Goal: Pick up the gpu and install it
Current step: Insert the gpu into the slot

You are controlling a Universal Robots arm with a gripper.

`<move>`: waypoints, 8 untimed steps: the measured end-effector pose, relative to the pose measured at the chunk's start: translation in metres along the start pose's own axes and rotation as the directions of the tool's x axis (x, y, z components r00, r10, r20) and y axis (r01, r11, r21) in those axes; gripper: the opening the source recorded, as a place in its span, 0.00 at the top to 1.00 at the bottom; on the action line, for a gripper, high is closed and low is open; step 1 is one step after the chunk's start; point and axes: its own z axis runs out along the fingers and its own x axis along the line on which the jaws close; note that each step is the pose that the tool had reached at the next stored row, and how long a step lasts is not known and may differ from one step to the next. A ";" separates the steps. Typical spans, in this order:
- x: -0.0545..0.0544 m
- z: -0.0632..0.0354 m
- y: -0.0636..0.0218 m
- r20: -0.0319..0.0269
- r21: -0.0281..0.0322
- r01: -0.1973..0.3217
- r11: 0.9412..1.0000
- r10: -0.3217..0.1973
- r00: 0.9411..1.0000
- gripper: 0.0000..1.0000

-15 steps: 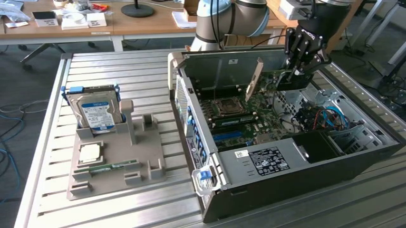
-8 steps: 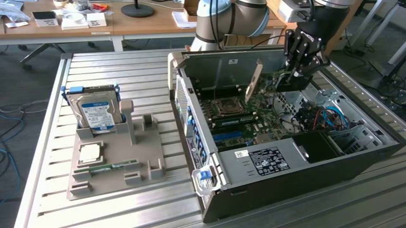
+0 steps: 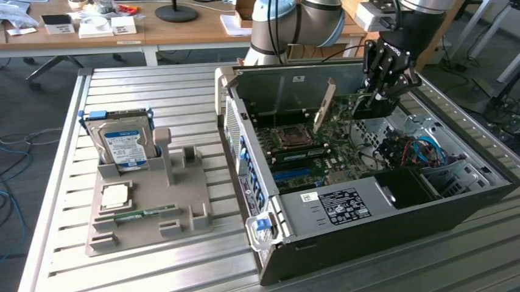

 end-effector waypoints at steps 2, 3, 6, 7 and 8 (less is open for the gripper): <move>0.000 0.0001 0.0000 0.000 0.000 0.000 1.000 0.000 1.000 0.73; 0.000 0.0007 0.0000 0.000 0.000 0.000 1.000 0.000 1.000 0.73; 0.000 0.0032 0.0000 0.000 0.000 0.000 1.000 0.000 1.000 0.73; 0.000 0.0039 0.0000 0.000 0.000 0.000 1.000 0.000 1.000 0.73; 0.000 0.0040 0.0000 0.000 0.000 0.000 1.000 0.000 1.000 0.73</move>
